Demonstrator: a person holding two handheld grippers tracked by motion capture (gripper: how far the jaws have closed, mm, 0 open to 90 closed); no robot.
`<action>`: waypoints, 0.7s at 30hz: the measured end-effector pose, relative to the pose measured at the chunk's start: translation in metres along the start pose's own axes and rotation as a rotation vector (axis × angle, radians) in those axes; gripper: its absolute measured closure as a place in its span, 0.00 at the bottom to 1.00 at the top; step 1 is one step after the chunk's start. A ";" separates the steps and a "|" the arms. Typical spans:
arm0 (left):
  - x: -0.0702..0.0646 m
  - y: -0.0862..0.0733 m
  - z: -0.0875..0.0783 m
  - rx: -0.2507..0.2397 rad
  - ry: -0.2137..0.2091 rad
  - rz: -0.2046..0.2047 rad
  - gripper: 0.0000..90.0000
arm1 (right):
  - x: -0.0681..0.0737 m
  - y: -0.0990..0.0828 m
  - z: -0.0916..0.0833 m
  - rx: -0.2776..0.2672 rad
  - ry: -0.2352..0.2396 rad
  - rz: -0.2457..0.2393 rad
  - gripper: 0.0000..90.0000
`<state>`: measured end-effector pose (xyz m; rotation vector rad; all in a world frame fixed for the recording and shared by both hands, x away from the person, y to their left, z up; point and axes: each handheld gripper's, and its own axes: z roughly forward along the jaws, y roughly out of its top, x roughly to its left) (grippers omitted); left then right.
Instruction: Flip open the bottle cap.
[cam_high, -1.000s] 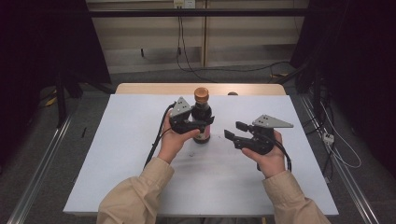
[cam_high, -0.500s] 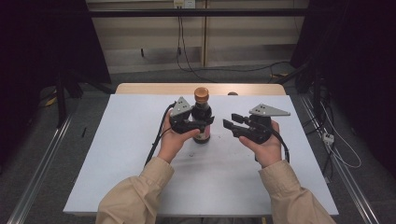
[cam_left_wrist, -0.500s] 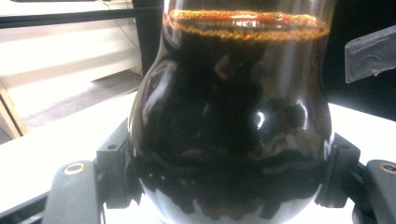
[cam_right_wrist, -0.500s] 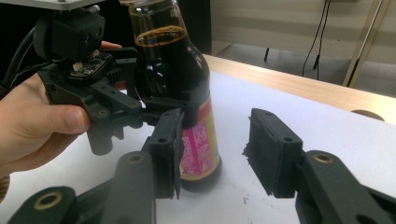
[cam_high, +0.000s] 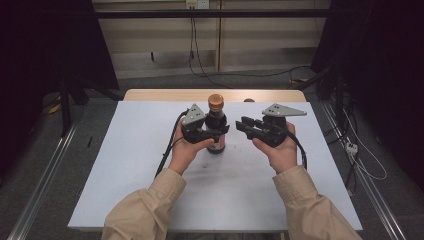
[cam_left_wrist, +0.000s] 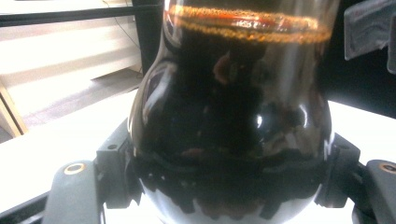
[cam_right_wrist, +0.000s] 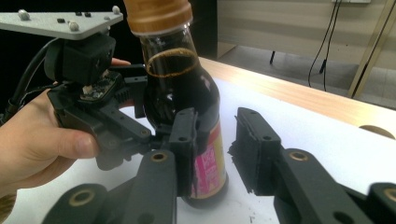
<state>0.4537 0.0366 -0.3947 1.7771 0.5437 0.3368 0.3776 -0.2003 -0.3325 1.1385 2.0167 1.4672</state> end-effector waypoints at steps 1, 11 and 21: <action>0.000 0.000 0.000 -0.002 -0.001 -0.002 0.29 | 0.000 0.002 0.000 0.003 0.004 -0.005 0.79; -0.001 -0.001 0.001 -0.010 0.006 -0.008 0.29 | 0.000 0.016 0.001 -0.004 0.019 -0.016 0.88; -0.001 0.000 0.001 -0.003 0.006 -0.008 0.29 | -0.004 0.017 0.003 0.003 0.034 -0.010 0.96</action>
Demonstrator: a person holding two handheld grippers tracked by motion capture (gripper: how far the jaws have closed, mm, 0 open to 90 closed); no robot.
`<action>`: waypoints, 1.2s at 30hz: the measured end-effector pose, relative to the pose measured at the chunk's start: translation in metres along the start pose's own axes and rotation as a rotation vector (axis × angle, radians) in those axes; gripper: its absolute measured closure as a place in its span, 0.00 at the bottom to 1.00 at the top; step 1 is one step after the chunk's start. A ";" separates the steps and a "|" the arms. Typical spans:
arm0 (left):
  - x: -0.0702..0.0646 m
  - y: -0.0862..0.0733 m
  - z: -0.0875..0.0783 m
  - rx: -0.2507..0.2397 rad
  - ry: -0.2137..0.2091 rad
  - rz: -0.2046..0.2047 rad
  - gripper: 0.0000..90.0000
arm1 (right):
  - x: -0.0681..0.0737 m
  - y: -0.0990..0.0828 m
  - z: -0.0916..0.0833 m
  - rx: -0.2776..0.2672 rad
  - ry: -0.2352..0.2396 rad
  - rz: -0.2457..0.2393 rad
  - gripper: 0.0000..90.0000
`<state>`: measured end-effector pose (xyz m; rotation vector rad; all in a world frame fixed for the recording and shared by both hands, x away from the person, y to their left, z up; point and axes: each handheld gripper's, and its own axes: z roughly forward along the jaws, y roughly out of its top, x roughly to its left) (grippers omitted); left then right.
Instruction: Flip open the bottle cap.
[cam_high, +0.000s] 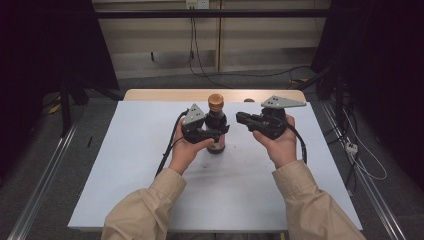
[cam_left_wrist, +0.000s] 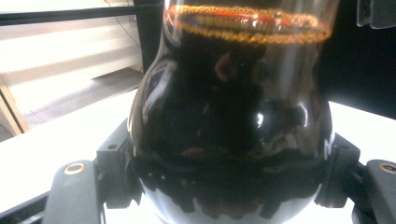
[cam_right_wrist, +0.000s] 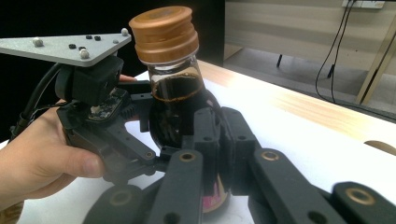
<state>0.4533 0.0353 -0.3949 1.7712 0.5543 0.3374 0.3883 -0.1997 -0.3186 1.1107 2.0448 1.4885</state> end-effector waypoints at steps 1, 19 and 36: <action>0.000 0.000 0.000 0.000 0.001 -0.001 0.29 | 0.000 0.000 0.000 0.000 0.002 -0.001 0.96; 0.000 0.000 0.000 0.002 -0.001 -0.007 0.29 | 0.006 0.020 0.005 -0.001 0.057 -0.041 1.00; 0.001 0.001 0.002 0.000 -0.003 -0.023 0.29 | 0.007 0.030 0.016 0.022 0.070 -0.066 1.00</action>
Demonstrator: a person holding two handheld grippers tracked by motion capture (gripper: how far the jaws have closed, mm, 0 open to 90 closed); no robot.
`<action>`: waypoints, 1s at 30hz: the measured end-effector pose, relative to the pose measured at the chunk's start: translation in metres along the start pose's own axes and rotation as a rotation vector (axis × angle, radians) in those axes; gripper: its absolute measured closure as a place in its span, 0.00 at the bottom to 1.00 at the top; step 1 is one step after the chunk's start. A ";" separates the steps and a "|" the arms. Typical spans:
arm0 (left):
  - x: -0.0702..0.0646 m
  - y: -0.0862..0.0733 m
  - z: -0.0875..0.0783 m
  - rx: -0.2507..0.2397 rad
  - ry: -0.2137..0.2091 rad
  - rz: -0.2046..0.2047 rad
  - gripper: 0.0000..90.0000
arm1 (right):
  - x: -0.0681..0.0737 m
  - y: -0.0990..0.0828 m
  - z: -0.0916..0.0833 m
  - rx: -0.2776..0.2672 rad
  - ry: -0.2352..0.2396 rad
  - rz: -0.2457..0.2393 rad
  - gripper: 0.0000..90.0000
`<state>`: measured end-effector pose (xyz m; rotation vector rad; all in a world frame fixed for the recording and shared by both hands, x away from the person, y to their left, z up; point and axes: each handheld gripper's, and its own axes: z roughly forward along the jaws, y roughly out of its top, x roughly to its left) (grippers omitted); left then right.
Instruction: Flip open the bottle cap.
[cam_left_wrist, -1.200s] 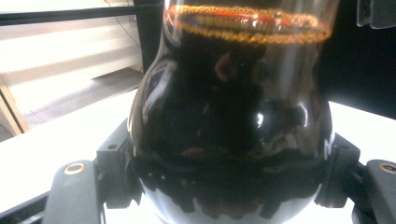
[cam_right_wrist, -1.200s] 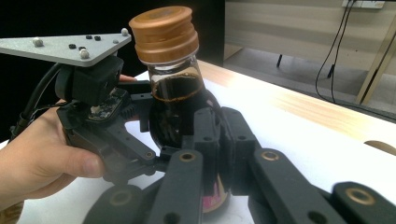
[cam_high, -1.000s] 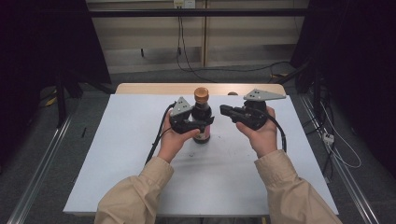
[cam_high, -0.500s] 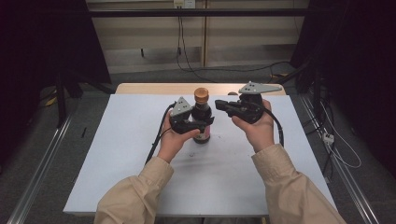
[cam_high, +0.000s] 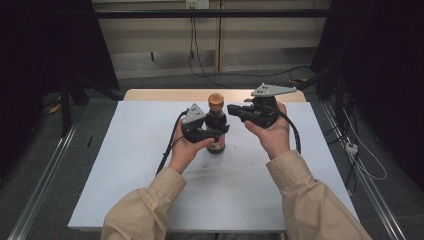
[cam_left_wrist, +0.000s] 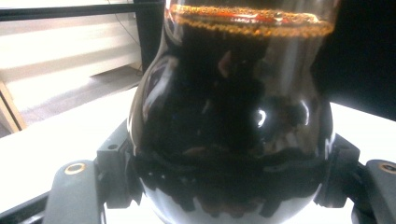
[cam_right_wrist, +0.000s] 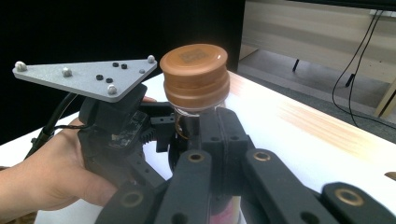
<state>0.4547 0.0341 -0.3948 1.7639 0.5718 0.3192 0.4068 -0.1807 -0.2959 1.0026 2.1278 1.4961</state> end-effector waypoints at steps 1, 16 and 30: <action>0.000 0.000 0.000 -0.001 0.000 0.001 0.29 | 0.000 0.000 0.001 0.000 0.001 0.002 1.00; -0.001 0.000 0.000 0.002 0.000 0.000 0.29 | 0.001 0.006 0.005 0.002 0.002 -0.015 1.00; -0.001 -0.001 0.001 -0.005 0.001 -0.008 0.29 | 0.002 0.010 0.007 0.010 -0.002 -0.040 1.00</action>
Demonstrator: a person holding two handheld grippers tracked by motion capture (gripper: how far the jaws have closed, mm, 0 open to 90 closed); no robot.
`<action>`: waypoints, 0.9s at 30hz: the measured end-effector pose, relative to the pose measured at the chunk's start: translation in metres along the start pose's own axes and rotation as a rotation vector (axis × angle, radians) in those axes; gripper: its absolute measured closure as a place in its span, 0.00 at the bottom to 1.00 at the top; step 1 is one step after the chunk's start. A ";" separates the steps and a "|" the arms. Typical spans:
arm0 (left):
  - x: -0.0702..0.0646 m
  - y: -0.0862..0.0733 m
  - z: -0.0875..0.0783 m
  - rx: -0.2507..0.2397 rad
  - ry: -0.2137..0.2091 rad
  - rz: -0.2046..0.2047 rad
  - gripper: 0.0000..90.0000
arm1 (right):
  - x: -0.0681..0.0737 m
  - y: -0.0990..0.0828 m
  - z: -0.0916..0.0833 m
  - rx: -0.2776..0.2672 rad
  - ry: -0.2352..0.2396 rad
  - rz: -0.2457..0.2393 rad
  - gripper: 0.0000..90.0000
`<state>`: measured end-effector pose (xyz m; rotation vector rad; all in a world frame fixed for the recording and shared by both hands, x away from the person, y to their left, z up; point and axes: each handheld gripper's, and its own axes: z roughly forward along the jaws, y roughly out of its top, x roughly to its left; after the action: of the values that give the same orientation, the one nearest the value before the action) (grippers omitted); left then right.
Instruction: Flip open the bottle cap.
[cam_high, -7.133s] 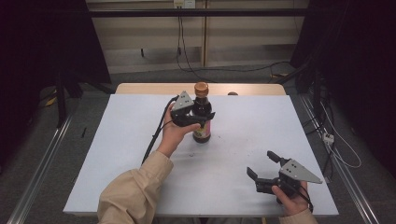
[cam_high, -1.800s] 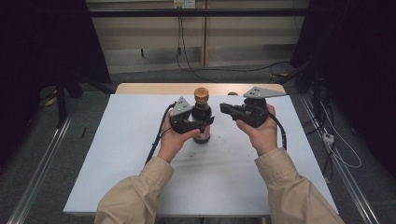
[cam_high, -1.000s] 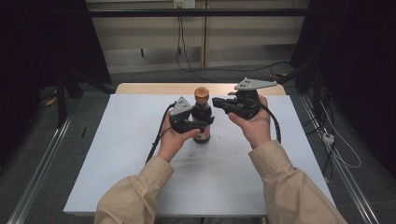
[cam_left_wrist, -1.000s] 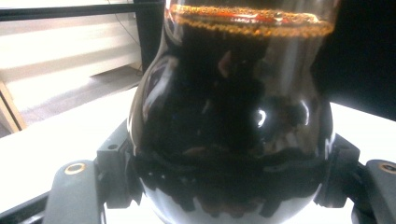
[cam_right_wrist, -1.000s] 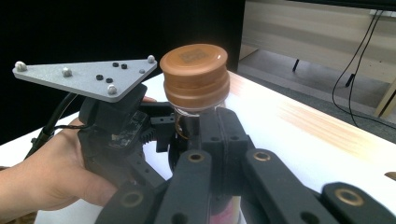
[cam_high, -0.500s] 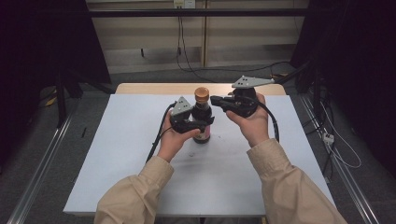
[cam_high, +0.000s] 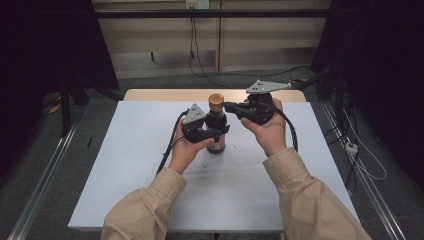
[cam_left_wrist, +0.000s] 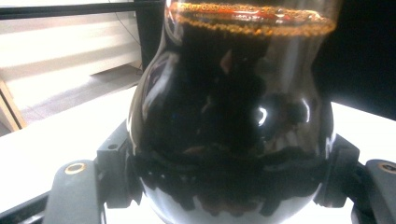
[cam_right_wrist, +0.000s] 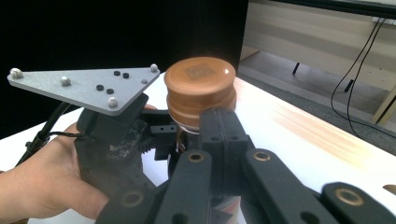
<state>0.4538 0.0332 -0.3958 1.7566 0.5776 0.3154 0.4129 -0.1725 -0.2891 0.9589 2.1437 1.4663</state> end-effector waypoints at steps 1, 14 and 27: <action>0.000 0.000 0.000 -0.001 0.001 -0.001 0.29 | 0.000 0.001 0.000 -0.001 0.002 -0.002 1.00; 0.001 0.000 0.000 0.005 0.004 -0.001 0.30 | 0.001 0.006 0.002 0.008 -0.029 -0.031 1.00; -0.001 0.002 -0.001 0.046 0.023 0.016 0.31 | -0.001 0.013 0.006 0.037 -0.034 -0.019 1.00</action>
<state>0.4532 0.0332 -0.3940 1.8044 0.5922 0.3363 0.4211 -0.1664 -0.2795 0.9663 2.1571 1.3965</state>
